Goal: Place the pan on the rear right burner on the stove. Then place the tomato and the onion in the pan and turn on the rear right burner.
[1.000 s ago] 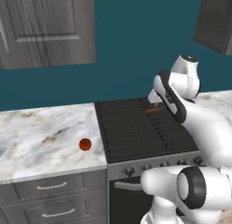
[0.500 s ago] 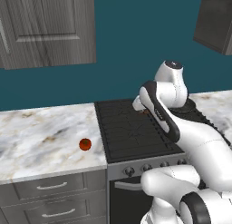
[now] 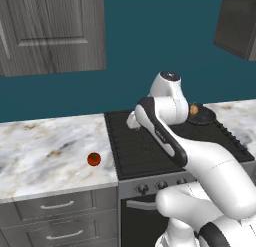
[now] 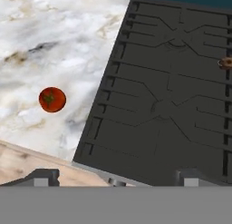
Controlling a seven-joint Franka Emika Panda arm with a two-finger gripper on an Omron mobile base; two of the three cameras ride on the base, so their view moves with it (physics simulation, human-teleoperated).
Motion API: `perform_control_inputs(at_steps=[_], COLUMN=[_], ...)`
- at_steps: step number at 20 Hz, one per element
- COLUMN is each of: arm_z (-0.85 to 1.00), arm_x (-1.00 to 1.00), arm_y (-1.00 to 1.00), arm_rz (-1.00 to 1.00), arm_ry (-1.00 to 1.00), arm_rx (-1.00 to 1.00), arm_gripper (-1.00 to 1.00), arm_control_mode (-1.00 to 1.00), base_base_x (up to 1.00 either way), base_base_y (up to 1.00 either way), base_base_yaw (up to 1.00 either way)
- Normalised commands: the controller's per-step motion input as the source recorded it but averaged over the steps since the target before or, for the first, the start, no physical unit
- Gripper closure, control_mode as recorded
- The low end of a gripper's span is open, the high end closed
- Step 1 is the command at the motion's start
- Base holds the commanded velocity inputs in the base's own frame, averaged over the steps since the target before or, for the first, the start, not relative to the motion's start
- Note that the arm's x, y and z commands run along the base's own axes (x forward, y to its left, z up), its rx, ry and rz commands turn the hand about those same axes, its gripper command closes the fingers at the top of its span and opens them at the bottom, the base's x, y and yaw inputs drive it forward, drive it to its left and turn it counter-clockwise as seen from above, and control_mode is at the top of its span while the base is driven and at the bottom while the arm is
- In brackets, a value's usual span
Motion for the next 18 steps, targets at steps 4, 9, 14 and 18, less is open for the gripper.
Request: perform_control_inputs(at_steps=[4,9,14,18], arm_z=[0.0,0.0,-0.04,-0.24], arm_x=[-0.01,-0.02,-0.15,-0.14], arm_y=[0.66,0.64,0.49,0.28], arm_rz=[0.09,0.09,0.08,0.07], arm_ry=[0.06,0.07,0.04,0.02], arm_rx=[0.0,0.0,0.0,0.0], arm_gripper=[-1.0,-1.0,-1.0,-1.0], arm_control_mode=[-1.0,-1.0,-1.0,-1.0], base_base_x=[0.0,0.0,0.0,0.0], base_base_y=[0.0,0.0,0.0,0.0], base_base_yaw=[0.0,0.0,0.0,0.0])
